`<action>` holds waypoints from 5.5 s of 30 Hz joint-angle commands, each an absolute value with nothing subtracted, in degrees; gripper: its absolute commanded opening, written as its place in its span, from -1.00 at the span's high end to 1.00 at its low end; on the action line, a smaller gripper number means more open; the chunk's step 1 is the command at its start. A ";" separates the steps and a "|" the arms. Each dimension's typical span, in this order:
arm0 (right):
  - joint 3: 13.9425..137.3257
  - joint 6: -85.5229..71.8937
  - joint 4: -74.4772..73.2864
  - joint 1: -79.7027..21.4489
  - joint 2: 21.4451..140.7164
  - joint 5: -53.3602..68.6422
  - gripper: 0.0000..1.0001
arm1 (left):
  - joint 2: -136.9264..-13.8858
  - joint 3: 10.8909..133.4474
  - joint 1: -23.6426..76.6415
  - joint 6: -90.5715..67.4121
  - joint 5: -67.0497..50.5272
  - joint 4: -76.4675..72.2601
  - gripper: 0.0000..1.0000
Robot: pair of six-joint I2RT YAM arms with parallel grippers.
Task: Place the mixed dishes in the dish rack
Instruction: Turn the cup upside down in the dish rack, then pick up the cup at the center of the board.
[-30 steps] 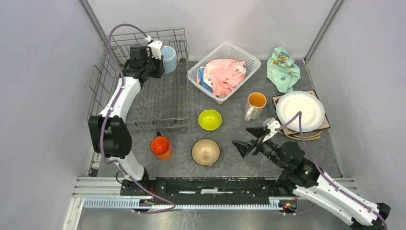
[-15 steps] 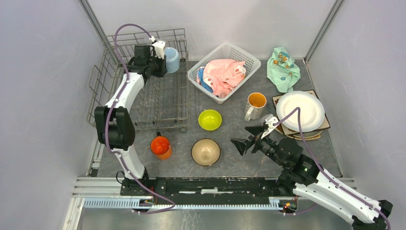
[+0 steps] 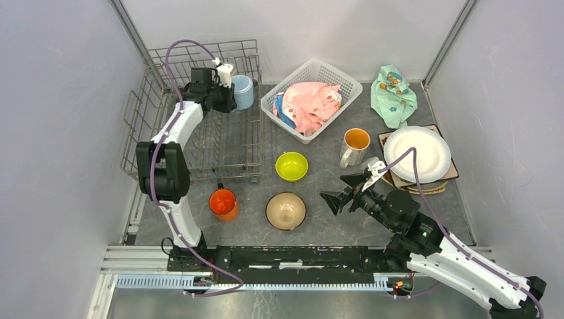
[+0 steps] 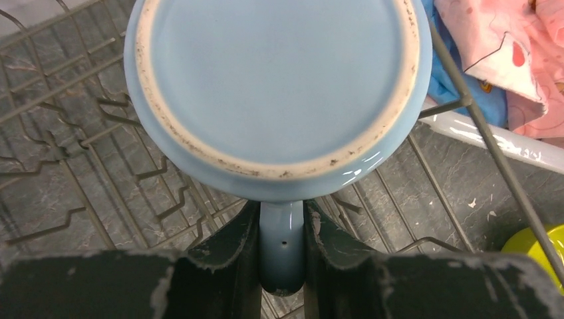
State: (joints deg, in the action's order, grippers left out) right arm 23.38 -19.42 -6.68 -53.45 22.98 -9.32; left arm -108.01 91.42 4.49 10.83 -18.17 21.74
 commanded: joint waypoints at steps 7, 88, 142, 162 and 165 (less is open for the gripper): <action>26.74 -18.44 -6.18 -53.35 21.37 -10.99 -0.96 | -110.60 92.35 4.26 10.75 -19.46 15.07 0.95; 43.15 -31.61 -22.55 -53.25 51.81 -34.80 -0.96 | -86.61 82.70 4.60 -10.23 -16.05 27.55 -1.00; 70.69 -39.59 -21.68 -22.19 94.10 -23.16 -0.05 | -52.95 48.98 9.58 -16.35 -13.26 17.23 -1.00; 68.51 -41.42 -31.40 -21.38 81.62 -26.86 -0.07 | -51.60 48.73 9.58 -16.48 -13.57 16.79 -1.00; 68.90 -42.06 -29.48 -20.74 81.77 -24.70 -0.05 | -51.68 48.69 9.58 -16.52 -13.92 16.67 -1.00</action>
